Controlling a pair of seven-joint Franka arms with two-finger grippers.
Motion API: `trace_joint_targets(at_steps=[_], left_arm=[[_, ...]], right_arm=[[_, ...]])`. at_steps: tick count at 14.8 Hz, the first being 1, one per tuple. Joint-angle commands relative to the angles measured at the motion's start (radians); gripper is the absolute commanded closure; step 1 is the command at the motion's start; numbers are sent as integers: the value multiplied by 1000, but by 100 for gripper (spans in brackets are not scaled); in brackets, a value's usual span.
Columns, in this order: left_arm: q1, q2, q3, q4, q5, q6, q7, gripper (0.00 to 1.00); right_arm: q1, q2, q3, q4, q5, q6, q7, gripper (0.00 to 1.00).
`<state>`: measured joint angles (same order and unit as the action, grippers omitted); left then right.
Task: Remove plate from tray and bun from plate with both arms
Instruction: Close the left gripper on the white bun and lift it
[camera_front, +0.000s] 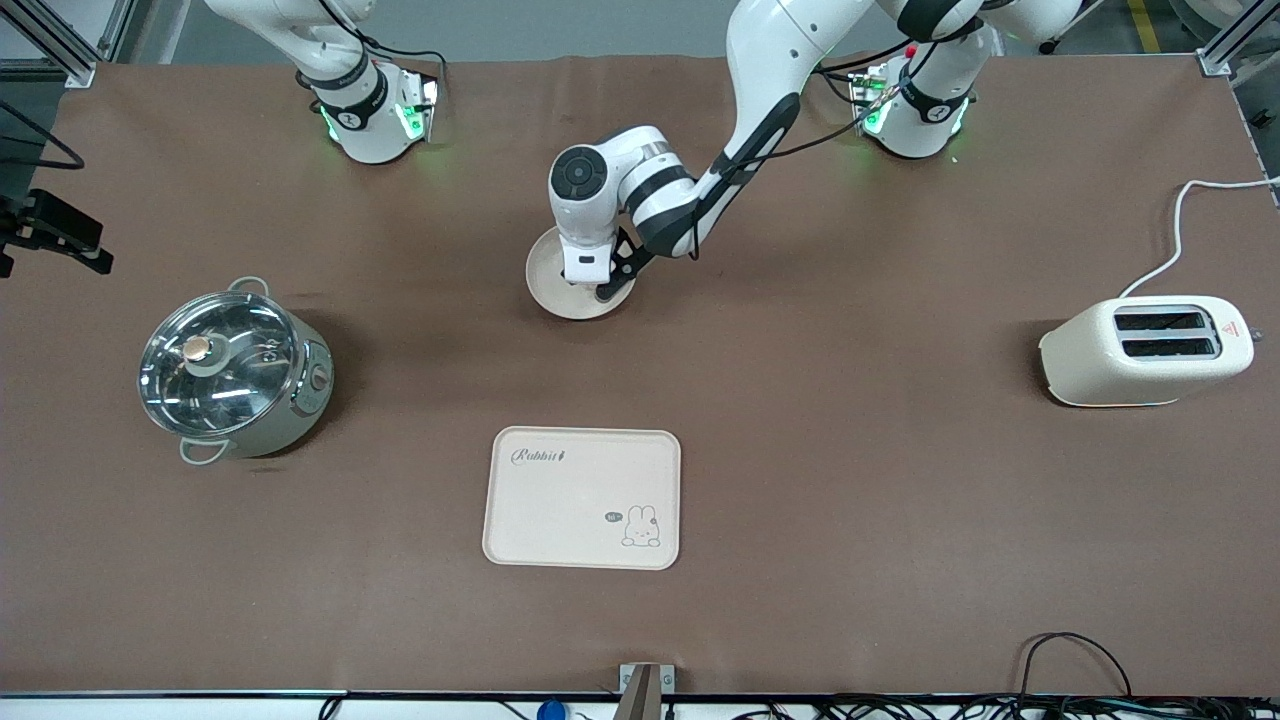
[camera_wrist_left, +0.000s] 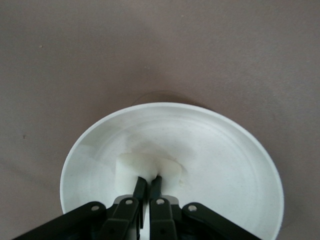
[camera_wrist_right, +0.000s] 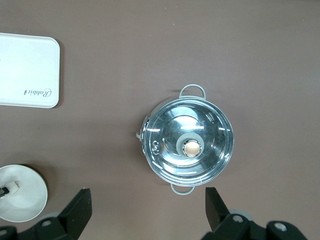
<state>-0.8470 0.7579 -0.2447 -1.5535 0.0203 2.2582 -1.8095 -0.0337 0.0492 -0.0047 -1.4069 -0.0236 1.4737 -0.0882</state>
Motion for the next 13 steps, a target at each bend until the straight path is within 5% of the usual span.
trace_joint_targets(at_steps=[1,8,13], left_arm=[[11,-44,7,6,20,-11,-4,100],[233,-276,13,7,35,-169,171,100],[458,-287,15,50,35,-197,465,100]], right_arm=[[-3,-20,8,-26,-6,0,25,1],[-67,-57,0,-87,70,20,61,2],[-86,-55,3,-89,57,5,54,2]])
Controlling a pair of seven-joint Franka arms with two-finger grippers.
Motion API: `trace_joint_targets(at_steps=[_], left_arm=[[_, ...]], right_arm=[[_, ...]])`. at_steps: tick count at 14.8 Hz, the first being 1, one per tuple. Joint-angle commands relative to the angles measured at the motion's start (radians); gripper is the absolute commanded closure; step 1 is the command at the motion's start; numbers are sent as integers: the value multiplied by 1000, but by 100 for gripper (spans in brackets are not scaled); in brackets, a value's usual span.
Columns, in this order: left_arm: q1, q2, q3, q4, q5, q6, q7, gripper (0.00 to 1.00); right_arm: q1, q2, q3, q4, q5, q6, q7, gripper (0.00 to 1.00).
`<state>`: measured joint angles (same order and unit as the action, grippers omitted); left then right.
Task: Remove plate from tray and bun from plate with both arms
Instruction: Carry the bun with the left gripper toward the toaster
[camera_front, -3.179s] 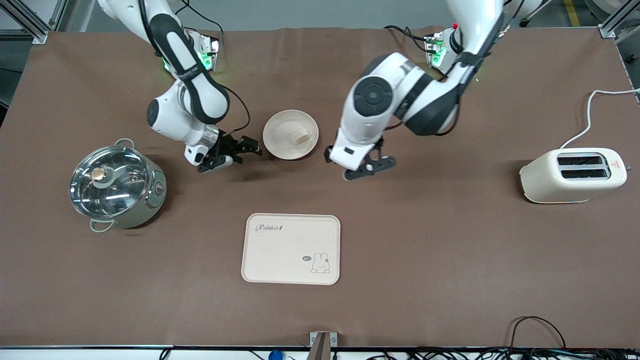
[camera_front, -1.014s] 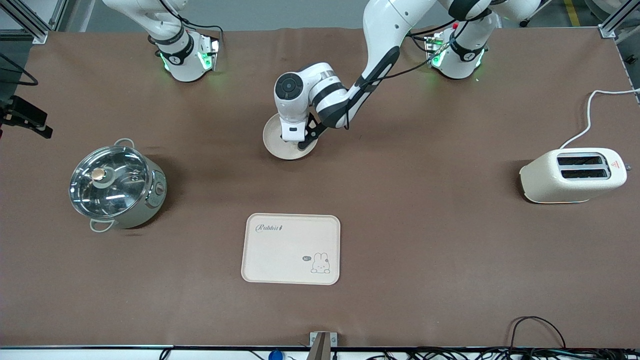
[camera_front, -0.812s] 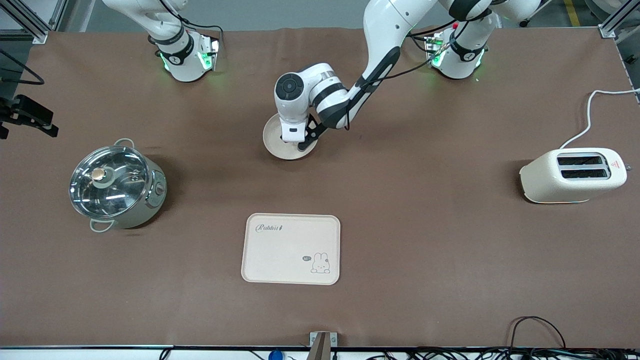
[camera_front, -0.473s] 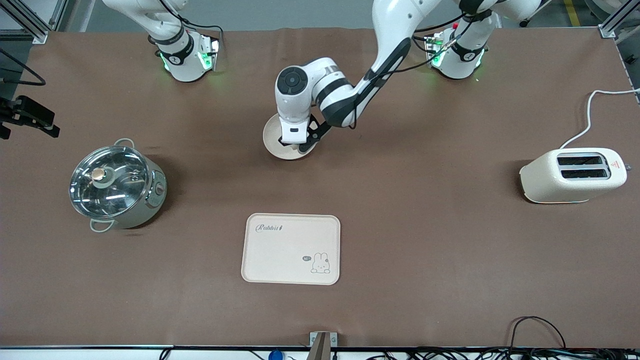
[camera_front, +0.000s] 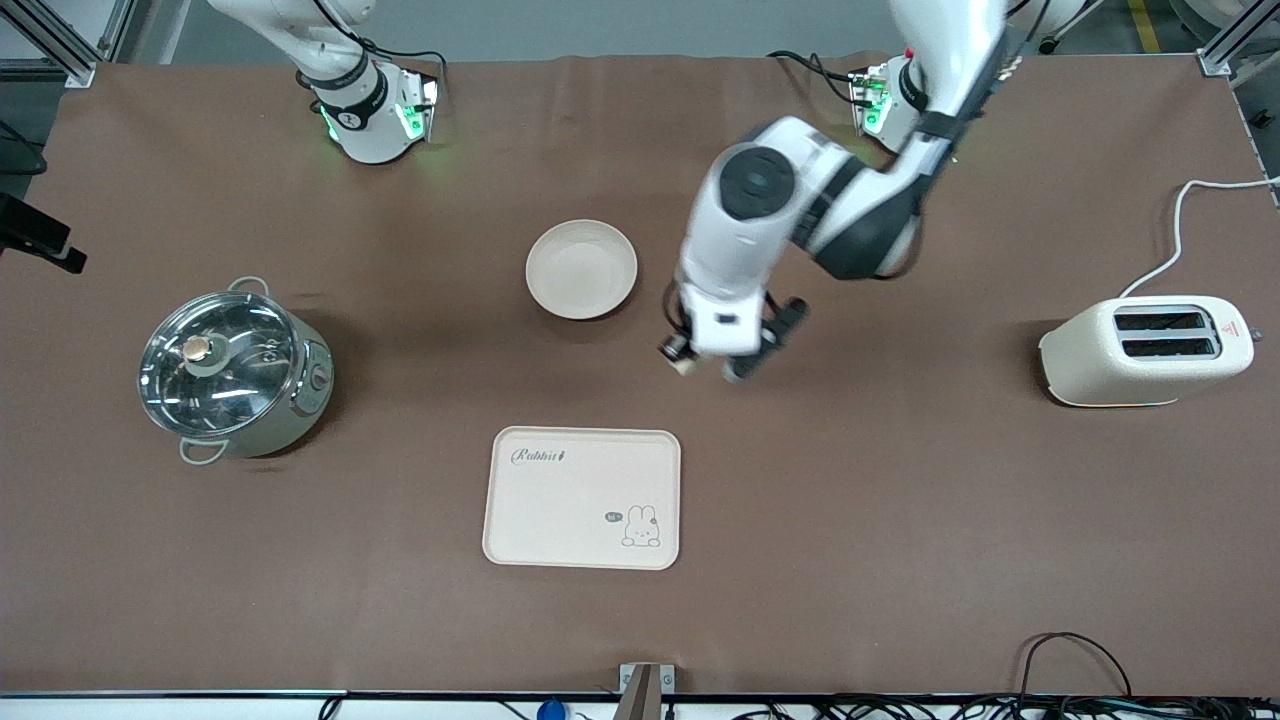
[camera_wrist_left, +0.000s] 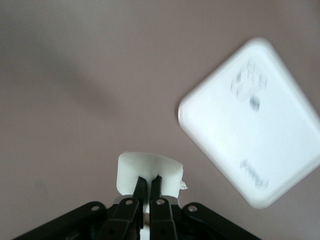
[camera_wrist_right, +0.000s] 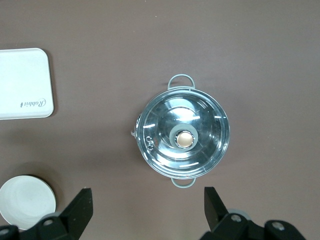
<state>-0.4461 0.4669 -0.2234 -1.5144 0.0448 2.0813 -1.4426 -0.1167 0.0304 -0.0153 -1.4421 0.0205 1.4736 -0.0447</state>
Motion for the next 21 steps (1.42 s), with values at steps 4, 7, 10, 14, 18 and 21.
trace_joint_targets(at_steps=[4,7,10,14,18,21], left_arm=[[222,25,-7,-15,13,-36,351,100],[331,68,-7,-55,99,-35,432,100],[380,143,-8,-50,110,-21,435,100],[418,217,-7,-50,109,35,435,100],[423,263,-7,-52,109,85,435,92],[423,268,-7,-53,107,83,433,39]], right_arm=[[-1,-35,17,-58,13,-22,17,1],[23,-61,18,-99,13,-16,25,1],[46,-76,20,-120,10,-9,65,2],[48,-133,20,-200,9,31,66,1],[49,-170,20,-259,9,71,66,1],[57,-172,23,-247,12,70,66,0]])
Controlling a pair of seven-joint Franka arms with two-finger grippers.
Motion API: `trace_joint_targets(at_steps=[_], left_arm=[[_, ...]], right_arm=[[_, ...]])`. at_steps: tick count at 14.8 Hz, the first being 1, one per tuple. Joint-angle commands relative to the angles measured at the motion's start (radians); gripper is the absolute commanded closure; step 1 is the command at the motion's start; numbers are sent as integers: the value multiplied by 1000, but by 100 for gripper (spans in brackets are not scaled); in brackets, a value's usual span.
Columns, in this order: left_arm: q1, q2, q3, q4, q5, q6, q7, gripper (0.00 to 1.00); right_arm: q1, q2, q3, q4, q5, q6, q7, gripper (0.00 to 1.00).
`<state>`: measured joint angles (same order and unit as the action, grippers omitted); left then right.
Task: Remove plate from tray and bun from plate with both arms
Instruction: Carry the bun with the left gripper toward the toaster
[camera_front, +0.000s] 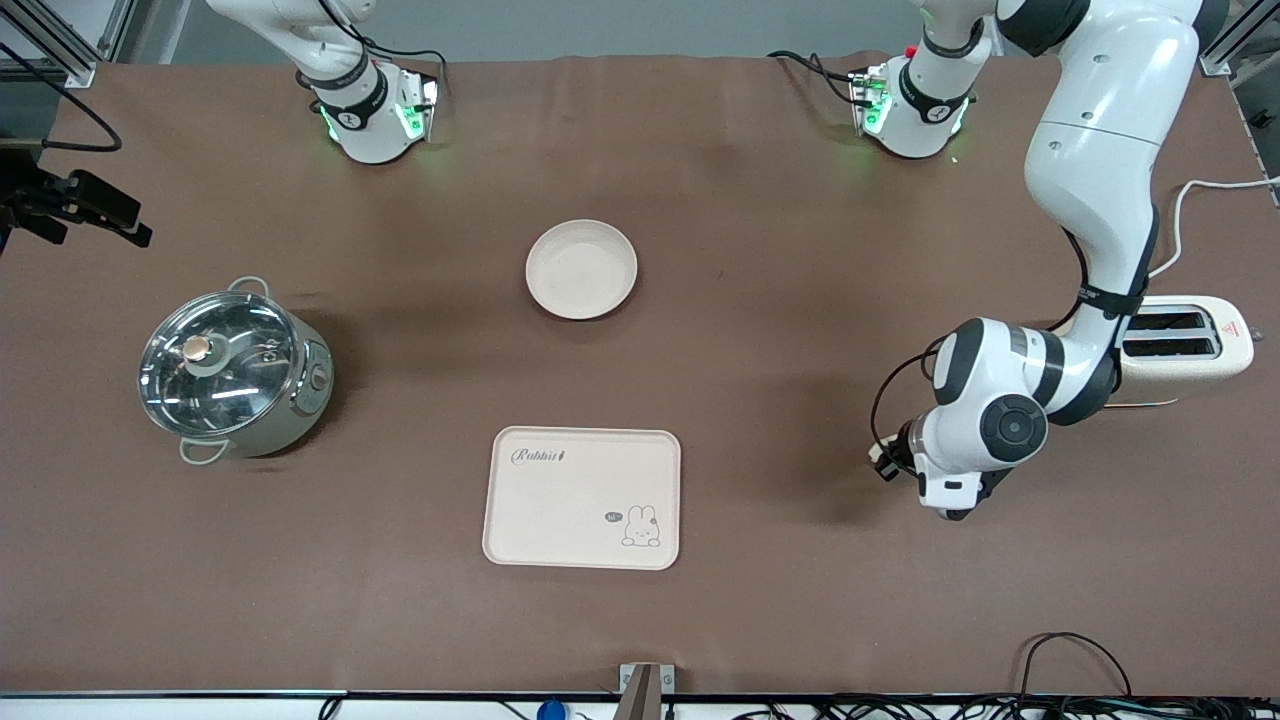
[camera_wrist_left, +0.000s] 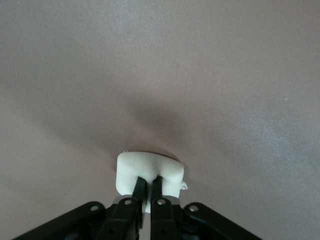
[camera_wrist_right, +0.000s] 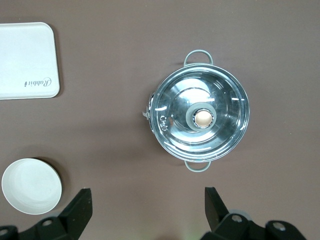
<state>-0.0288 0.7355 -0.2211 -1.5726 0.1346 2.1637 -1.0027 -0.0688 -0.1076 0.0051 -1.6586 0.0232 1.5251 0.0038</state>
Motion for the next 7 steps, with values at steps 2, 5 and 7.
trace_joint_targets(at_steps=[2,5,7], left_arm=[[6,-14,-9,8,17,-5,-14,0],[3,-74,-11,10,20,-12,1,0],[3,-140,-14,10,20,-24,13,0]], right_arm=[[20,-32,3,-15,9,17,18,0],[18,-27,1,8,15,21,16,0],[17,-27,1,14,15,15,16,0]])
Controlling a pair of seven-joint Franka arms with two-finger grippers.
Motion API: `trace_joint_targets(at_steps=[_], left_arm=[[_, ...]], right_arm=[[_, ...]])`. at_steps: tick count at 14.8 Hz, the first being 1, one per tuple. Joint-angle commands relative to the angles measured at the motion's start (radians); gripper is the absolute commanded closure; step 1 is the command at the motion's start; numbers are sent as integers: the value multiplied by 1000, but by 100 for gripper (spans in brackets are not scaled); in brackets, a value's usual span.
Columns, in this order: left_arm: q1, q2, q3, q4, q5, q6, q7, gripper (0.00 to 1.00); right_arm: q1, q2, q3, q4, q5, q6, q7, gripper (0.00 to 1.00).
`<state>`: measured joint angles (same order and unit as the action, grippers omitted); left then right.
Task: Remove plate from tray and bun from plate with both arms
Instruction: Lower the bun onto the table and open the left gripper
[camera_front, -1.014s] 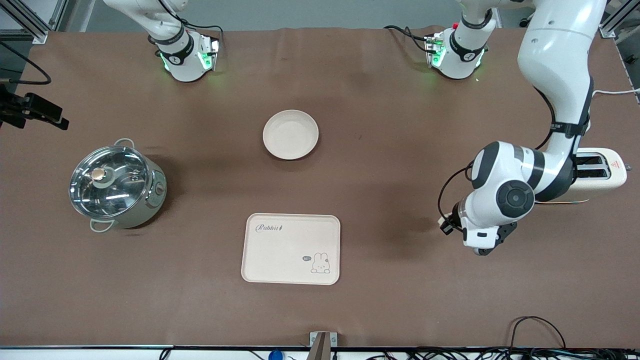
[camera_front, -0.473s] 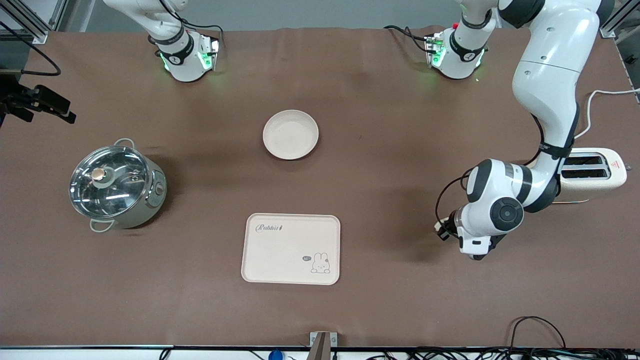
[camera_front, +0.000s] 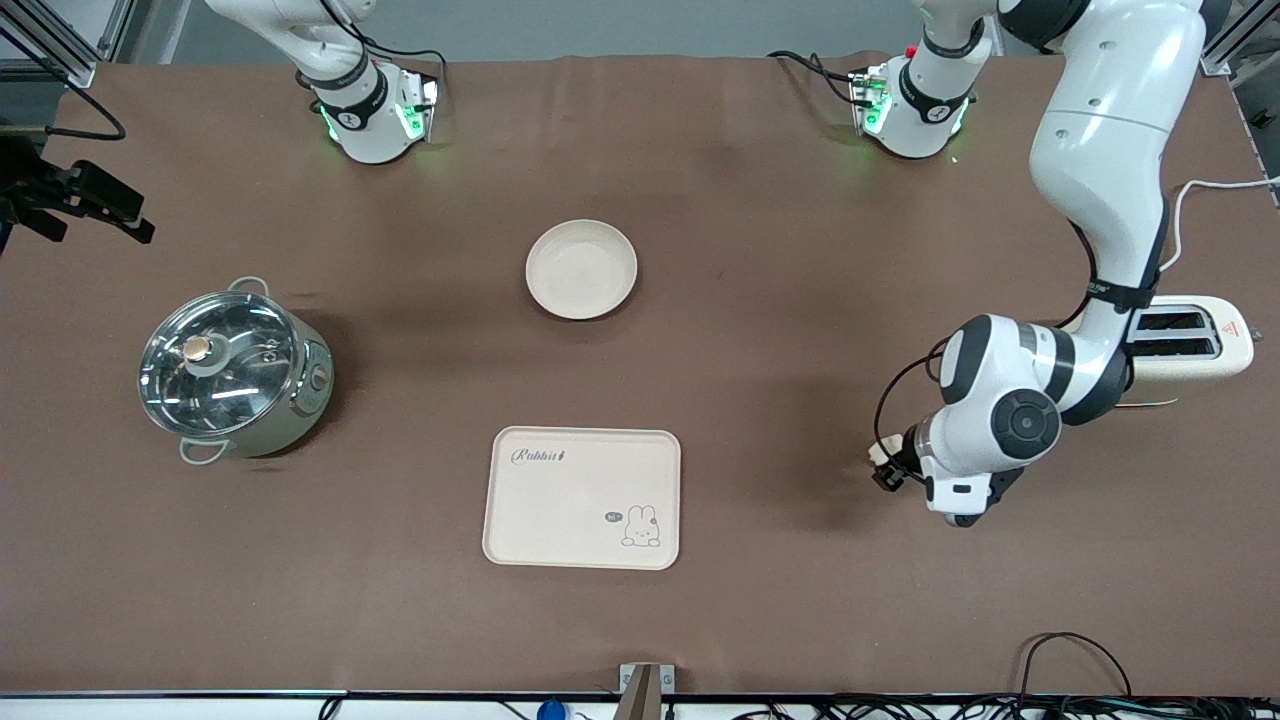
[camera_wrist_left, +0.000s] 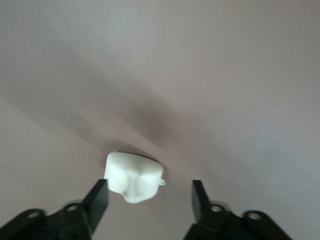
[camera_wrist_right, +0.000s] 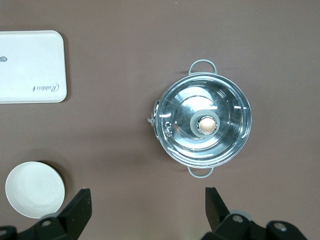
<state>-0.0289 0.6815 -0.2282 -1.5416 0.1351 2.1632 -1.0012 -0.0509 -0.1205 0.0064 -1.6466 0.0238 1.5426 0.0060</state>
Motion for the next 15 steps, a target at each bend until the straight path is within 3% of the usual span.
trace_joint_targets(at_steps=[1,12,15], left_arm=[[4,-118,-8,-15,20,-48,44,0],[70,-511,-8,11,3,-449,629,0],[89,-612,0,-12,-29,-497,815,0]], right_arm=[[-1,-14,0,2,16,-1,14,0],[2,-14,0,-2,21,-1,16,0],[0,-14,0,-2,21,1,16,0]])
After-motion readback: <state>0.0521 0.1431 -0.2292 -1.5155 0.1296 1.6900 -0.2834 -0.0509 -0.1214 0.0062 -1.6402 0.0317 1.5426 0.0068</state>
